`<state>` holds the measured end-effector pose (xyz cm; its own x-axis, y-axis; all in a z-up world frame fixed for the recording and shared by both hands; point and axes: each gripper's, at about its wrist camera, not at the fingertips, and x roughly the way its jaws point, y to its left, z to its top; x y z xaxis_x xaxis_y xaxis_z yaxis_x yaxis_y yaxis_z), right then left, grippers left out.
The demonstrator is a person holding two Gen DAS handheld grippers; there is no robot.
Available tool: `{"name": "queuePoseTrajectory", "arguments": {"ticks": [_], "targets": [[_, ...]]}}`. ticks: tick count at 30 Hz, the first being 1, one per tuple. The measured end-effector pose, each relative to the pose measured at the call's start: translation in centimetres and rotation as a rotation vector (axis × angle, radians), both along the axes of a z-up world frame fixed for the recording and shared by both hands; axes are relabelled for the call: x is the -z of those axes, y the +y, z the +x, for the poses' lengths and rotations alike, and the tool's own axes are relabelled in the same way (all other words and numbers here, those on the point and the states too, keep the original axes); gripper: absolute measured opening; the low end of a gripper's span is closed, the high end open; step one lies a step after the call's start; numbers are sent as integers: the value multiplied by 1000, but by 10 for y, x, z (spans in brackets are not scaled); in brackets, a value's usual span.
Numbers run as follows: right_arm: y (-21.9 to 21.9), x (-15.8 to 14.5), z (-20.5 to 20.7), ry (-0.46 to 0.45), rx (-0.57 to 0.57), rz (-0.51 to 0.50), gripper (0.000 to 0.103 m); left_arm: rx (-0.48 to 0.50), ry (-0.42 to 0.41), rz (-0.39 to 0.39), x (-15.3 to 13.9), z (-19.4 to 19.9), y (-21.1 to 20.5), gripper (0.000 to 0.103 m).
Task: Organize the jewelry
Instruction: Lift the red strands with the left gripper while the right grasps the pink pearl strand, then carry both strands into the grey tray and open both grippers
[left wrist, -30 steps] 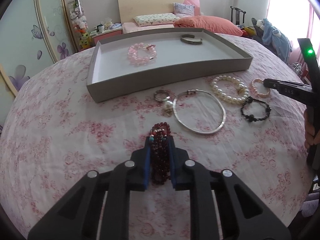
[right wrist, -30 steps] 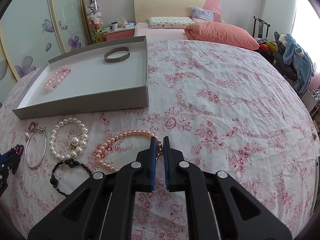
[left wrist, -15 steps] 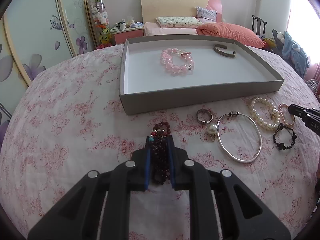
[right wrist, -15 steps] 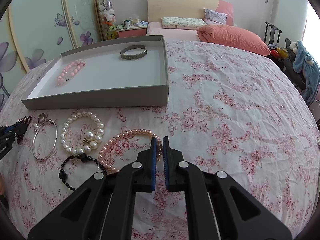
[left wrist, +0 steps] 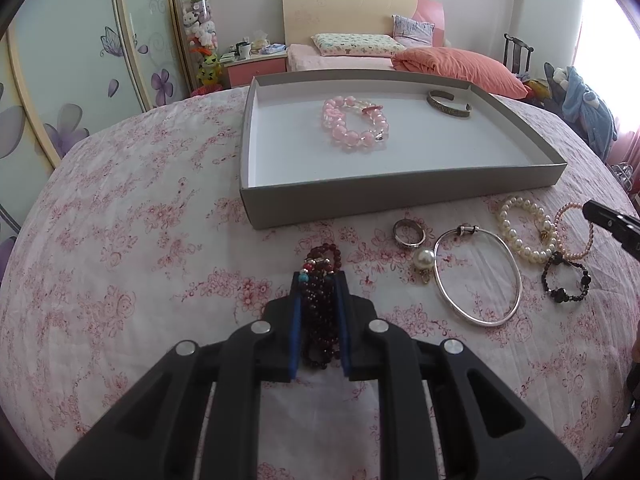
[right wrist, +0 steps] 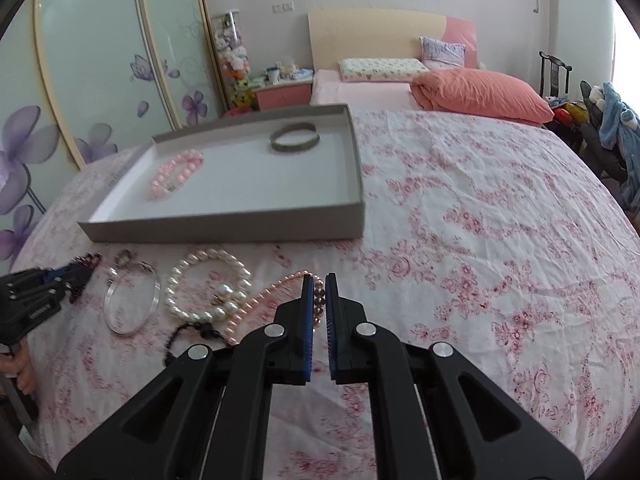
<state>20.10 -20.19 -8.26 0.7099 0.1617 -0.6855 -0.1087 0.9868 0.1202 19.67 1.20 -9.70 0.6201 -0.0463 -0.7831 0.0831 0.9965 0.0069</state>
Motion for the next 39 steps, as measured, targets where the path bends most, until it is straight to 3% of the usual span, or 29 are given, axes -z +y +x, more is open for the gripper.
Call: {"name": "queuePoseTrajectory", "arguments": {"ticks": [7,15,25,33,39], "targets": [[7,-32,-14,-102,-38,68,7,-6,-8,-19,-1,-2,2,13],[11,-56,-23,-181,-58,114,7,2,-93,-57,-19,-16,2,12],[20,-68,-32,-236,-67,124,7,13,-232,-99,-60,-35,-4,12],[31,-91,-48,-352,-74,98,7,-1,-370,-108,-102,-51,-14,12],[41,-104,-53,-419,-87,86,7,8,-427,-100,-122,-53,-26,12]]}}
